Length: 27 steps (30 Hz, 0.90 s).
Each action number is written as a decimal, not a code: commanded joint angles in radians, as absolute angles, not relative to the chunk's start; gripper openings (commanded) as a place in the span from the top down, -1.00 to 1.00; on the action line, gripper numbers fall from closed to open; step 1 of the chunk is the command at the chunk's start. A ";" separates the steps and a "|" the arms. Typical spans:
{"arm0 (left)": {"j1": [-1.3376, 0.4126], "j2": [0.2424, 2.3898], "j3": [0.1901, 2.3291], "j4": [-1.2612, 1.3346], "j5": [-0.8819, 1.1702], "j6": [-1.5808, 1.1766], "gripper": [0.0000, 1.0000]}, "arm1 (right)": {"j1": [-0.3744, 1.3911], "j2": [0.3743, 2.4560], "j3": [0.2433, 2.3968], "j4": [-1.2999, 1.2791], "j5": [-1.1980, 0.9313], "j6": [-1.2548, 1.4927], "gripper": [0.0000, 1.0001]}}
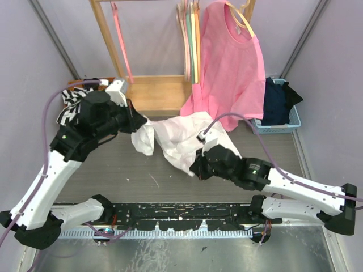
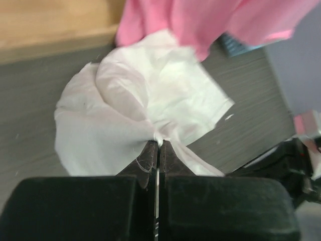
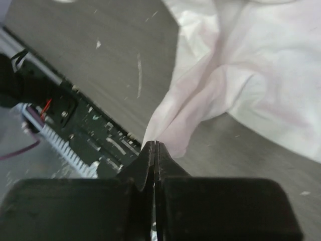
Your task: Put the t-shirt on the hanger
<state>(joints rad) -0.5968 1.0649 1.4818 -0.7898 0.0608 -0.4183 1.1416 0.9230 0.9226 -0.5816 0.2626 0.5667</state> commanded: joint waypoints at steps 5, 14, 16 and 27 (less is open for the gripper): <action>-0.546 0.986 1.236 -0.780 -0.093 -0.436 1.00 | 1.182 0.954 0.733 -0.146 -0.105 0.688 0.98; -0.524 0.938 1.159 -0.810 -0.080 -0.460 1.00 | 1.175 1.087 1.037 -0.440 -0.013 0.562 -0.18; -0.523 0.919 1.137 -0.815 -0.078 -0.471 1.00 | 1.135 1.120 1.121 -0.511 0.101 0.555 -0.28; -0.524 0.837 1.065 -0.869 -0.035 -0.504 1.00 | 0.924 1.335 1.125 -0.390 0.459 0.556 -0.28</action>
